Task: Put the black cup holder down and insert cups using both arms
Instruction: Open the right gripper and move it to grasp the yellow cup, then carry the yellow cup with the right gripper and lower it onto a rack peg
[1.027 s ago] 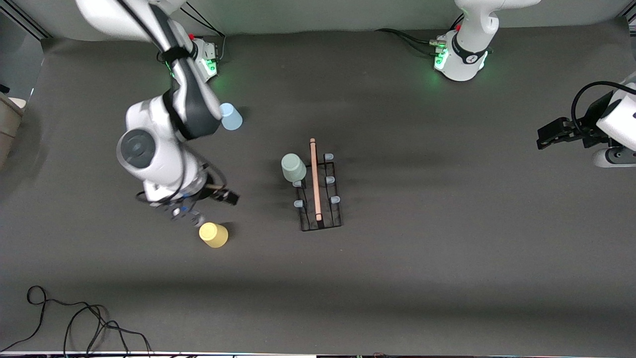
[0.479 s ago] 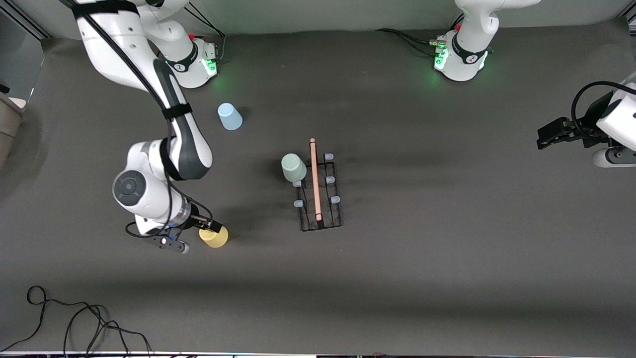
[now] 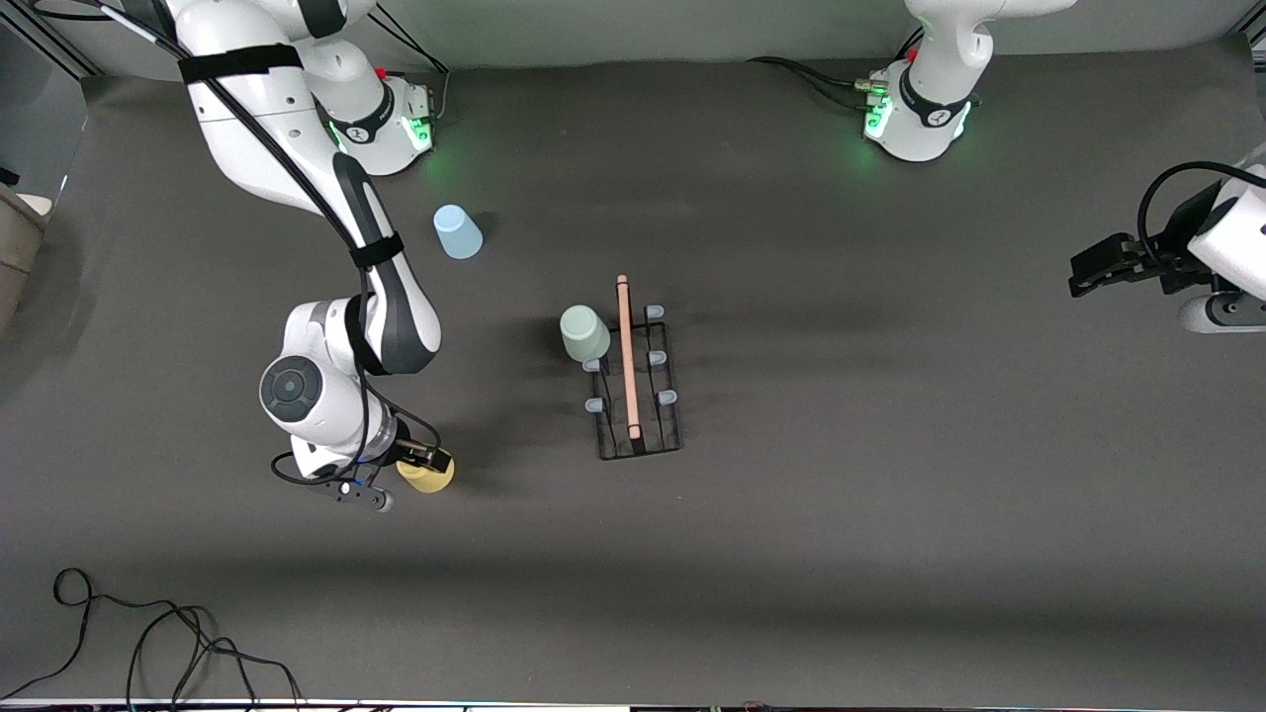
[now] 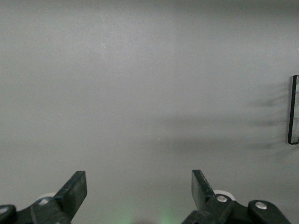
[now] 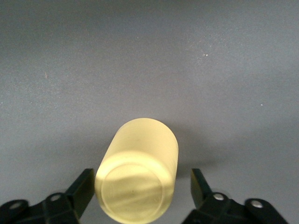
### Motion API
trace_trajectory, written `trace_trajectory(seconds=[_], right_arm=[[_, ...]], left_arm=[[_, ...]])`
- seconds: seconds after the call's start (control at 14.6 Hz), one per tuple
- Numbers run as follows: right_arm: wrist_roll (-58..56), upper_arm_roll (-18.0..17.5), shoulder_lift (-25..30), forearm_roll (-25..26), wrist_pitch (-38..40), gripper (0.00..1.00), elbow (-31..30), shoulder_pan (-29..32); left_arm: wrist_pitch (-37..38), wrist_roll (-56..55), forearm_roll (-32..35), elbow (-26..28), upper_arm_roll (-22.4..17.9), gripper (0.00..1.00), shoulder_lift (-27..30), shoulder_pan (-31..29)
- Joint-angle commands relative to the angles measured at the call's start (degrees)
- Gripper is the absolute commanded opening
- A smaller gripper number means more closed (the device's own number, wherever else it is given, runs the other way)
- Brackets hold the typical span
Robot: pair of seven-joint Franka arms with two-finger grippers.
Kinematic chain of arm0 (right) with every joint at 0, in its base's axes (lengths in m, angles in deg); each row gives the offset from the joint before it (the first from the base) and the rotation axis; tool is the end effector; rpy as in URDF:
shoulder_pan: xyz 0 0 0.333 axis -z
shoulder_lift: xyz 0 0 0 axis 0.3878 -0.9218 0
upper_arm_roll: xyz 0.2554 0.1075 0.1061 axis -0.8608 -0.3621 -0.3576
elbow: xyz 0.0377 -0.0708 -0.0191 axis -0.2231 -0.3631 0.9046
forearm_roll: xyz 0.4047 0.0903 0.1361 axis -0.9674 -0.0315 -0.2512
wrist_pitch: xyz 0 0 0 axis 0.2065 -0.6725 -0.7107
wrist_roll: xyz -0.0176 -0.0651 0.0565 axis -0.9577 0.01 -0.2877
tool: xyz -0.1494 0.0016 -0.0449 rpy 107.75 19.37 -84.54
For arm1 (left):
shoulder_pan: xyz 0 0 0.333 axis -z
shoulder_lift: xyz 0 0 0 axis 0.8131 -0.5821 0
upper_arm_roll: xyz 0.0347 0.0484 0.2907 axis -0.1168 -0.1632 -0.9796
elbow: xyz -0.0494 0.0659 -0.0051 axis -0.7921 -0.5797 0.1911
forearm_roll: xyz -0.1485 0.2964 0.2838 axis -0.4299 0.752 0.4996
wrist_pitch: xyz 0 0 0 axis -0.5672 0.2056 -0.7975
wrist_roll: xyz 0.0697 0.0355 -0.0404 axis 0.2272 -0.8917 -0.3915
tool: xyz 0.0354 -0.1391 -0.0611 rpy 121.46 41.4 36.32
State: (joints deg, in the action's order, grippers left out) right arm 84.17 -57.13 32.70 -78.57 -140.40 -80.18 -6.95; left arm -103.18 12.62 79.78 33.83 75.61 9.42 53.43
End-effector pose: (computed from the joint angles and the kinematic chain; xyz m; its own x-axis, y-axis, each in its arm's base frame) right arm 0.6713 0.1464 0.1266 0.9511 -0.3065 0.0378 -0.3064 -0.9519 -0.0093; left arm 0.6007 -0.0257 0.5336 0.9974 0.0158 -0.0709 0.0157 -0.9999 -0.0023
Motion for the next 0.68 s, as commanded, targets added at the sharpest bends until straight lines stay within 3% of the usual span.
trace_trajectory(seconds=[0.0,0.34,0.62], right_arm=[[-1.8,0.1,0.1,-1.9,0.0,0.00,1.0,-0.1],[-0.1,0.2,6.8,-2.0,10.1,0.00,1.7,-0.4],[9.3,-0.2,9.3,-1.9,18.9,0.00,7.3,-2.0]], left_arm=[[0.3,0.9,0.9,0.3,0.2,1.00,0.8,-0.3],[0.3,0.9,1.0,0.1,0.2,1.00,0.9,-0.3],[0.2,0.9,1.0,0.2,0.1,1.00,0.9,-0.3]])
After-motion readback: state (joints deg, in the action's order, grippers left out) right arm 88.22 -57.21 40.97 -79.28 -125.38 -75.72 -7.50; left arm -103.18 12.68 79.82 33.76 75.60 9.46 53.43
